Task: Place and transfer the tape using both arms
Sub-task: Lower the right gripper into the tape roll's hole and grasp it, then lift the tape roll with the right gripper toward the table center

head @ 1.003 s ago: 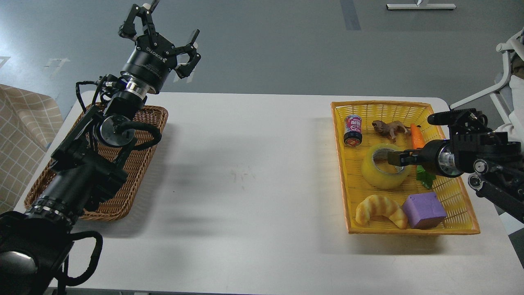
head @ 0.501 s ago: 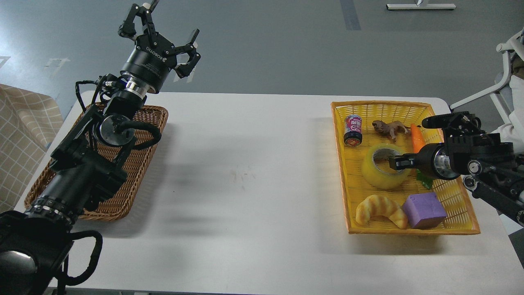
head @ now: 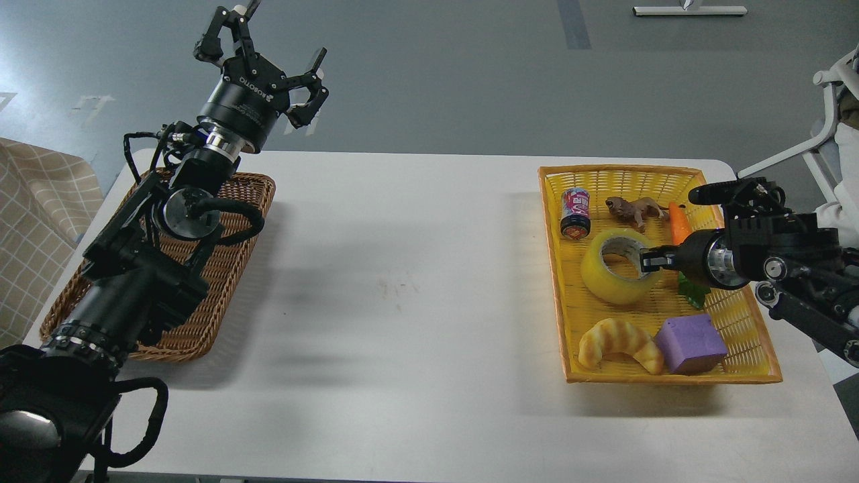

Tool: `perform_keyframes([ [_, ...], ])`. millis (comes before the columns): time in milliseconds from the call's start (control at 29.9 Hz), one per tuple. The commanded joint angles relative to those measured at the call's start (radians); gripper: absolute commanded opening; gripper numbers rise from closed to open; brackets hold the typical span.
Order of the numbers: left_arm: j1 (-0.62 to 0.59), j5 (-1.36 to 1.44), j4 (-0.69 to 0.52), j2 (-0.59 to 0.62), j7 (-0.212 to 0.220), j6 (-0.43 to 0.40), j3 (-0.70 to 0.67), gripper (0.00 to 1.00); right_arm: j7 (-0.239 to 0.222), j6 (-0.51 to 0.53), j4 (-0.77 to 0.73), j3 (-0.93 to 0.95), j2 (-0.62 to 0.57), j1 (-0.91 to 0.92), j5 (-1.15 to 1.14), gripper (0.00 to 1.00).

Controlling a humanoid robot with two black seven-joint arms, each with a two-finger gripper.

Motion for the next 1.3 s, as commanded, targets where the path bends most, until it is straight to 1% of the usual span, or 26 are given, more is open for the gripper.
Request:
perform_keyframes([
  [0,0.0,0.0,0.0,-0.001,0.0,0.0,0.0,0.98,0.0,0.0,0.069,0.018,-0.029,0.017,0.003,0.0],
  [100,0.0,0.0,0.0,-0.001,0.0,0.0,0.0,0.98,0.0,0.0,0.155,0.068,-0.086,0.026,0.003,0.0],
  [167,0.0,0.0,0.0,-0.001,-0.001,0.0,0.0,0.98,-0.002,0.0,0.203,0.094,-0.094,0.034,0.003,0.0],
  [301,0.0,0.0,0.0,-0.001,0.0,0.0,0.0,0.98,-0.002,0.0,0.244,0.119,-0.09,0.089,0.003,0.0],
  [435,-0.002,0.0,0.0,-0.001,0.0,0.0,0.0,0.98,-0.002,0.0,0.243,0.116,-0.071,0.147,0.001,0.0],
  [635,0.002,0.0,0.0,0.001,-0.001,0.0,0.0,0.98,-0.003,0.0,0.194,0.105,0.067,0.189,-0.008,0.0],
  [702,0.002,0.0,0.0,-0.001,-0.001,0.0,0.0,0.98,-0.003,0.0,0.152,0.089,0.13,0.212,-0.008,0.0],
  [836,0.002,0.0,0.0,-0.002,-0.001,0.0,0.0,0.98,-0.003,0.0,0.103,0.049,0.196,0.24,-0.008,0.0],
  [869,0.002,0.0,0.0,-0.002,-0.001,0.0,0.002,0.98,-0.003,0.0,0.079,0.032,0.231,0.246,-0.01,0.01],
  [936,0.003,0.0,0.0,-0.004,-0.001,0.0,0.002,0.98,-0.003,0.0,0.037,0.017,0.281,0.25,-0.01,0.06],
  [969,0.003,0.0,0.0,-0.002,-0.001,0.0,0.002,0.98,-0.003,0.0,0.017,0.012,0.309,0.249,-0.011,0.06],
  [1170,0.002,0.0,0.0,-0.001,-0.003,0.0,0.0,0.98,-0.003,0.0,-0.036,-0.049,0.409,0.253,-0.014,0.06],
  [1270,0.002,0.0,0.0,-0.004,-0.006,0.0,0.0,0.98,-0.003,0.0,-0.049,-0.065,0.437,0.246,-0.017,0.06],
])
